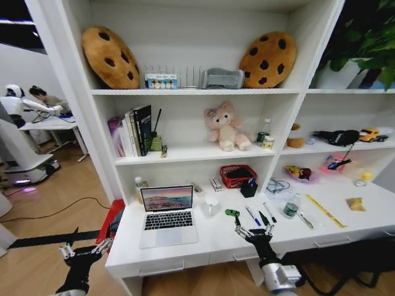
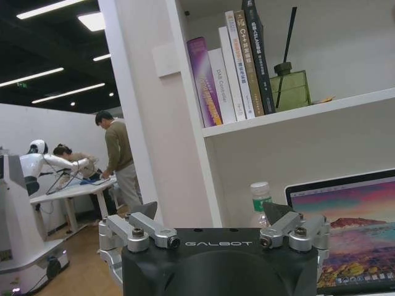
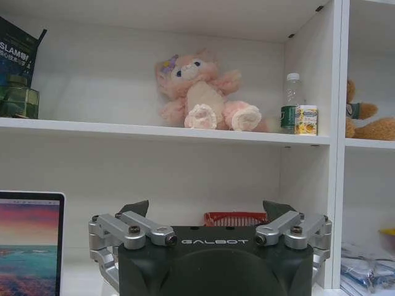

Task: Organize the objects on the table.

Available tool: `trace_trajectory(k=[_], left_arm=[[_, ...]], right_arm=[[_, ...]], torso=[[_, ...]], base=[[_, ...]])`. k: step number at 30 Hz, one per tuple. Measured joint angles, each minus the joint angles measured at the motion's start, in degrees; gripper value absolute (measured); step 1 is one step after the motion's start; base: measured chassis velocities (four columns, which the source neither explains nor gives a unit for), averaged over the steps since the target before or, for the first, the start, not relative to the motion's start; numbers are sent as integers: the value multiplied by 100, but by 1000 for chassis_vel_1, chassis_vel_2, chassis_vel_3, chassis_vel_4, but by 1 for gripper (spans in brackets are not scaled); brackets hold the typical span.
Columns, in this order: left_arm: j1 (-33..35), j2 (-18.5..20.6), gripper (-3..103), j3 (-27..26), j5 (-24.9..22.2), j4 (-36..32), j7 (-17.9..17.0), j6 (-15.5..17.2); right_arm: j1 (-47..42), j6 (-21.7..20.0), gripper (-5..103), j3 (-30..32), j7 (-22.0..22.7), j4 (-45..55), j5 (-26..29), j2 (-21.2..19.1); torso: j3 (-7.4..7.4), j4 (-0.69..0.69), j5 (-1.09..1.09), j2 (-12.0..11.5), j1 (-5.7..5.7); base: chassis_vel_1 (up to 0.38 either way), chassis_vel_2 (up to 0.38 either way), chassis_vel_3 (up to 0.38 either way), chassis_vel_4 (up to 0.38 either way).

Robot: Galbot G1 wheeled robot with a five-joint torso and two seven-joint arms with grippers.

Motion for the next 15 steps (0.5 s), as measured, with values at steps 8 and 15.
trace_trajectory(k=[8, 15], left_arm=[[1, 391, 97, -239, -83, 19, 95, 18], [-200, 1377, 74, -521, -391, 194, 350, 252]], right_arm=[[287, -49, 100, -96, 4, -154, 198, -424], [471, 1, 100, -127, -62, -390, 289, -887]], torso=[[-5, 0, -4, 8, -16], [-2, 1, -4, 4, -6]], base=[[71, -61, -62, 38], [-7, -5, 9, 0]])
